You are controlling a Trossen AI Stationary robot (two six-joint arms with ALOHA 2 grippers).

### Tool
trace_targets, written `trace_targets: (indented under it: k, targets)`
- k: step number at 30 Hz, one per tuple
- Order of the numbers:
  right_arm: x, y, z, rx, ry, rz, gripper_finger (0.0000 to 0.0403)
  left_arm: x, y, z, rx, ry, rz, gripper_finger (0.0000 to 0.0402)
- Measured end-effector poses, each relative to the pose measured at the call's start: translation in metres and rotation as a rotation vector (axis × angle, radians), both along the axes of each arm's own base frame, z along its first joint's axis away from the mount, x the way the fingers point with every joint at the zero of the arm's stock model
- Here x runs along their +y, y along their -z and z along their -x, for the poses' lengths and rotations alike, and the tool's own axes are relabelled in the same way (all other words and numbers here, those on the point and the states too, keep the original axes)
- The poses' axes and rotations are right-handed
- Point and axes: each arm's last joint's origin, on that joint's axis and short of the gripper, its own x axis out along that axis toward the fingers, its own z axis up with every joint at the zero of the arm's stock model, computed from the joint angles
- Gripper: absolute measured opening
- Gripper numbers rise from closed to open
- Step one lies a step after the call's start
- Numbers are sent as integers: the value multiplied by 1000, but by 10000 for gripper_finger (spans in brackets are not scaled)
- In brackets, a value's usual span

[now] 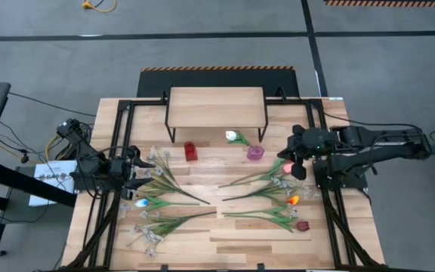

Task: Pick and place flowers into a vace then onto a shelf
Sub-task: Put the bottom white flowers into the pink vase

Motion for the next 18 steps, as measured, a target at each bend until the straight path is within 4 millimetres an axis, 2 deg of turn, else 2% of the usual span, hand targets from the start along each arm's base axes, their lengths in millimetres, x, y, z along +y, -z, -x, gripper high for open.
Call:
trace_targets:
  k: [12,18]
  targets:
    - [5,18,-24,129,-39,17,20,0,0,0,0,5,8,204]
    - [10,22,-33,134,-72,26,21,-5,2,-2,17,116,10,204]
